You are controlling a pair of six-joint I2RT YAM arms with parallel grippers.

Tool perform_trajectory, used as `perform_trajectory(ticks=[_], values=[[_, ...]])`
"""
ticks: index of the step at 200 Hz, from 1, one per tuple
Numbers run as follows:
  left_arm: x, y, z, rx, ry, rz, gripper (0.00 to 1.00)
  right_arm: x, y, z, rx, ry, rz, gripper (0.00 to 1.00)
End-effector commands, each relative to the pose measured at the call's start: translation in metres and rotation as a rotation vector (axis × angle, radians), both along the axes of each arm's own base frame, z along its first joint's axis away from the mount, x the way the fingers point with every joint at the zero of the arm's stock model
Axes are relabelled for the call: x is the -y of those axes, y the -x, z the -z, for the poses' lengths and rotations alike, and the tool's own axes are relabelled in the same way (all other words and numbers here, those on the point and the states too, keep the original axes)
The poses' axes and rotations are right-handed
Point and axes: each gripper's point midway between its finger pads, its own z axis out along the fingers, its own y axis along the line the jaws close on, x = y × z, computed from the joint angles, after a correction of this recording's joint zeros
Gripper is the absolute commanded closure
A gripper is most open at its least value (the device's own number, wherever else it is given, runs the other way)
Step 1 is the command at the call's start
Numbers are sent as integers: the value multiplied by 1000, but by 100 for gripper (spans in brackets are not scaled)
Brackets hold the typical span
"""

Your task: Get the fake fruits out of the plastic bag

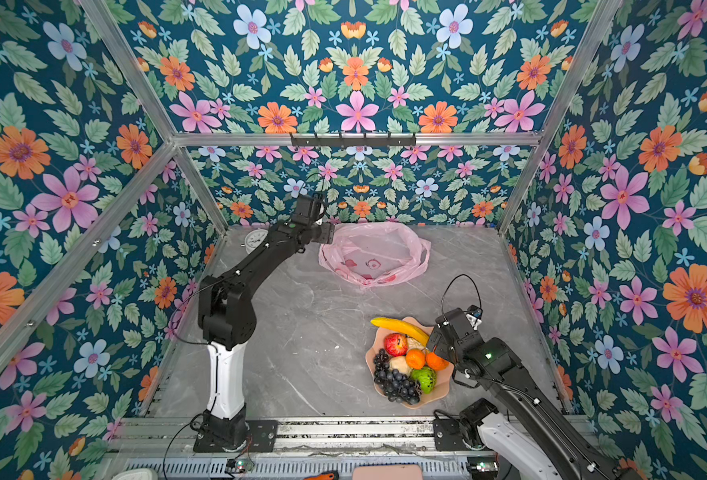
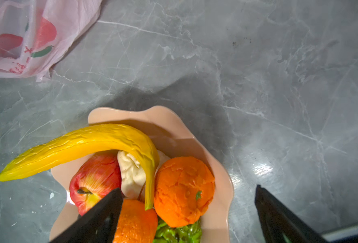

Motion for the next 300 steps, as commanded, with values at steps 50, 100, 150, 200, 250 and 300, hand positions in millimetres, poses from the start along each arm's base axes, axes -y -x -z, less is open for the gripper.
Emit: perform_trajectory(ticks=[50,100,150,200,250,300], values=[[-56,116,22,92,255,-177,13,14,23,16,-21,-88,171,1],[-81,154,63,91,203,-190,12,8,35,26,13,-227,216,1],[-82,160,82,86,208,-183,12,-9,36,35,62,-398,220,1],[-82,159,92,69,197,-189,11,-22,31,40,75,-501,223,1],[-82,158,94,65,195,-191,11,-34,19,38,122,-576,210,1],[-81,158,96,60,194,-189,11,-44,8,38,149,-626,198,1]])
